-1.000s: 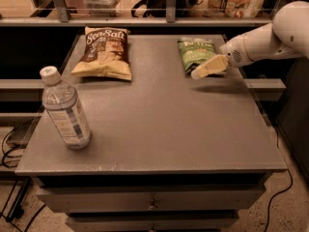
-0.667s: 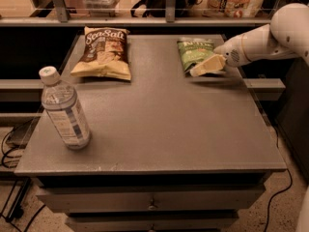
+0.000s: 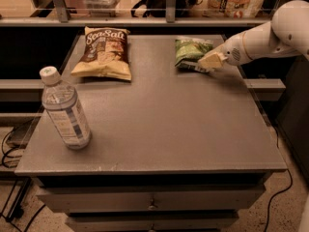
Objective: Move green jalapeno chip bag near blue plastic bottle
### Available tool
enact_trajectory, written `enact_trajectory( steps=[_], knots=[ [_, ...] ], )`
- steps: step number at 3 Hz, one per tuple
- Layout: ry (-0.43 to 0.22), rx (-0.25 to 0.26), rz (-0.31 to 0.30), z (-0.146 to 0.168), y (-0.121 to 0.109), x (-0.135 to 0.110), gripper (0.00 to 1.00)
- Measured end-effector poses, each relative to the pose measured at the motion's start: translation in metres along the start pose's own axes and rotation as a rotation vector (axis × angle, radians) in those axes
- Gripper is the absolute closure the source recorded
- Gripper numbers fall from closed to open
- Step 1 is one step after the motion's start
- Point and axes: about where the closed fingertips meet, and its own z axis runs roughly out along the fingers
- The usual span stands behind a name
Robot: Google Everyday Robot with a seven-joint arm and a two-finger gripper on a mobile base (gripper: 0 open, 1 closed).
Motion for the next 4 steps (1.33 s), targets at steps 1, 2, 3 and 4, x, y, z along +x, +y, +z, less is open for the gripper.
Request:
enact_trajectory(
  steps=[1, 2, 3, 4],
  knots=[
    [0.005, 0.007, -0.055, -0.015, 0.007, -0.011, 0.88],
    [0.046, 0.006, -0.17, -0.031, 0.03, -0.03, 1.0],
    [0.072, -0.043, -0.297, -0.053, 0.07, -0.055, 1.0],
    [0.086, -0.066, -0.416, -0.094, 0.128, -0.081, 1.0]
  ],
)
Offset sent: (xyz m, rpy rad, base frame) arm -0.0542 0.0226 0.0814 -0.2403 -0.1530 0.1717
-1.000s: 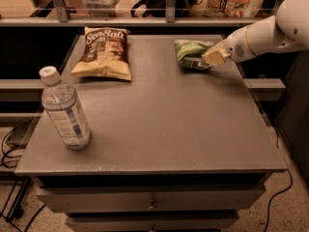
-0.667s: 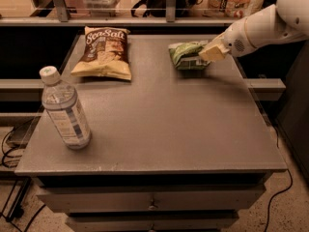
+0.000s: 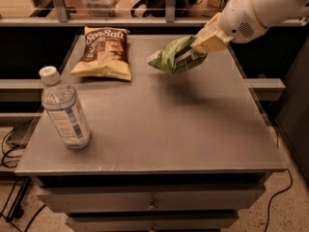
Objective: Move green jalapeno chip bag near blue plastic bottle
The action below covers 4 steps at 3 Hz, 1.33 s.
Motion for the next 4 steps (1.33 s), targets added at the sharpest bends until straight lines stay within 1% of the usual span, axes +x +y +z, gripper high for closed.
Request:
enact_trajectory(
  steps=[1, 2, 3, 4],
  knots=[
    [0.0, 0.0, 0.0, 0.0, 0.0, 0.0, 1.0],
    [-0.022, -0.074, -0.042, 0.011, 0.024, -0.011, 1.0],
    [-0.088, -0.137, -0.066, 0.014, 0.062, -0.028, 1.0],
    [-0.175, -0.19, -0.067, 0.014, 0.105, -0.045, 1.0]
  ],
)
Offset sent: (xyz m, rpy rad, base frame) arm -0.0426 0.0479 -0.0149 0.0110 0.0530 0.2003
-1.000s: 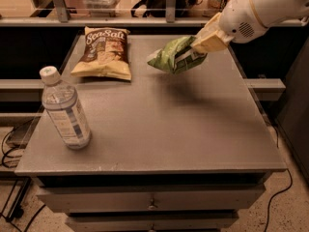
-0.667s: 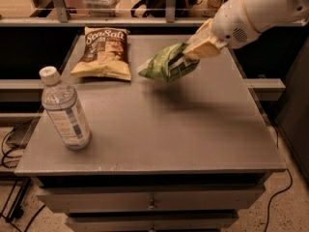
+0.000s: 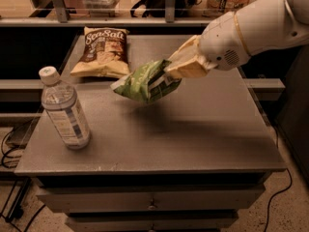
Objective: Move green jalapeno chip bag near blue plastic bottle
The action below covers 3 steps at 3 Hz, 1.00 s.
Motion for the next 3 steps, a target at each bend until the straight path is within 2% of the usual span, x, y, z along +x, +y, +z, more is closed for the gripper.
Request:
enact_trajectory(
  steps=[1, 2, 3],
  knots=[
    [-0.089, -0.064, 0.029, 0.018, 0.042, -0.015, 1.0],
    [-0.145, -0.111, 0.06, 0.04, 0.073, -0.019, 1.0],
    [-0.177, -0.121, 0.106, 0.058, 0.088, -0.015, 0.82]
  ],
)
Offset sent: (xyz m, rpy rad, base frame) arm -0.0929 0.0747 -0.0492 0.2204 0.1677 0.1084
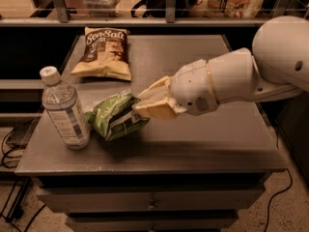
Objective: Move green jalapeno chip bag near blue plastic bottle
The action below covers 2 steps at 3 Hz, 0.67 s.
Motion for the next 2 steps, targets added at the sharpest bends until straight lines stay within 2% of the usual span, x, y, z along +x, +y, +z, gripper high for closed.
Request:
enact_trajectory(
  steps=[1, 2],
  knots=[
    [-0.013, 0.001, 0.018, 0.012, 0.003, 0.006, 0.59],
    [-0.026, 0.037, 0.064, 0.014, -0.001, 0.019, 0.36]
  ],
)
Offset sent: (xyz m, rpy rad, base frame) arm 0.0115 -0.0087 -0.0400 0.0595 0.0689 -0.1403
